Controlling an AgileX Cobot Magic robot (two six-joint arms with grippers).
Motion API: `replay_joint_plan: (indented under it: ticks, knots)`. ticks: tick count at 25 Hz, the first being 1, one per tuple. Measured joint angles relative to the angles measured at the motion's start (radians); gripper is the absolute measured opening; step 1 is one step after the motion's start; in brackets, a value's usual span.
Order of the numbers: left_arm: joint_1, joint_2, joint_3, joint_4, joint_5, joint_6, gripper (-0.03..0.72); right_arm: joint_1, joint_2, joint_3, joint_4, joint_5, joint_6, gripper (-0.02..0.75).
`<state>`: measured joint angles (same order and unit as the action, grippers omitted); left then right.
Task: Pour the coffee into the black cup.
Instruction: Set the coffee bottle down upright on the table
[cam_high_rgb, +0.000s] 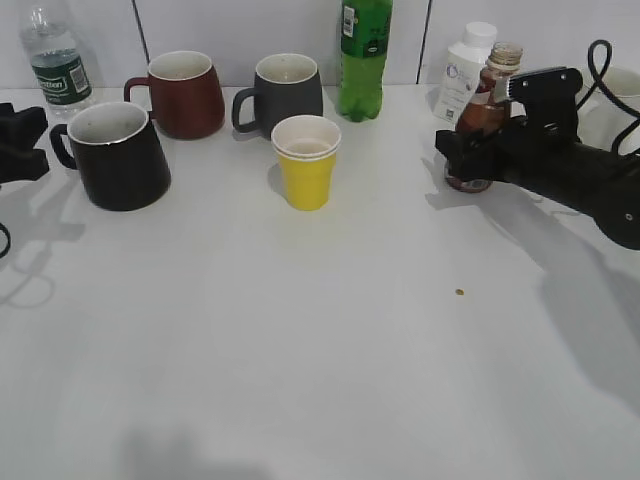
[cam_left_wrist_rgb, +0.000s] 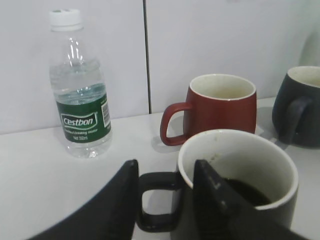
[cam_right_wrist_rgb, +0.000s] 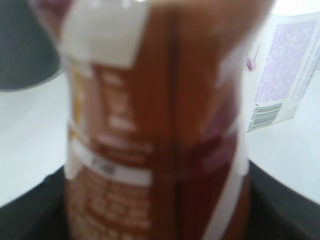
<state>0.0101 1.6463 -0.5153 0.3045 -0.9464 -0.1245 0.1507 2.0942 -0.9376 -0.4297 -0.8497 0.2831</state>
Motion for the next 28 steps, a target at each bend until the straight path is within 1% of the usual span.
replay_joint_plan:
  ticks: [7, 13, 18, 22, 25, 28]
  knots:
    - [0.0, 0.0, 0.0, 0.002, 0.007, 0.0, 0.288, 0.0, 0.012, -0.006, 0.004, -0.012, -0.032, 0.53]
    - [0.0, 0.0, 0.0, 0.002, 0.008, 0.0, 0.288, 0.0, 0.012, -0.006, 0.004, -0.009, -0.032, 0.612]
    - [0.0, 0.0, 0.0, 0.007, 0.016, 0.0, 0.288, 0.0, 0.01, -0.004, 0.005, 0.031, -0.02, 0.623]
    - [0.0, 0.0, 0.0, 0.041, 0.053, 0.0, 0.293, 0.0, -0.018, 0.031, 0.005, 0.035, -0.019, 0.622]
    - [0.0, 0.0, 0.0, 0.045, 0.067, 0.0, 0.342, 0.0, -0.048, 0.061, 0.007, 0.035, -0.019, 0.622]
    - [0.0, 0.0, 0.0, 0.045, 0.076, 0.0, 0.441, 0.0, -0.066, 0.089, 0.01, 0.035, -0.019, 0.622]
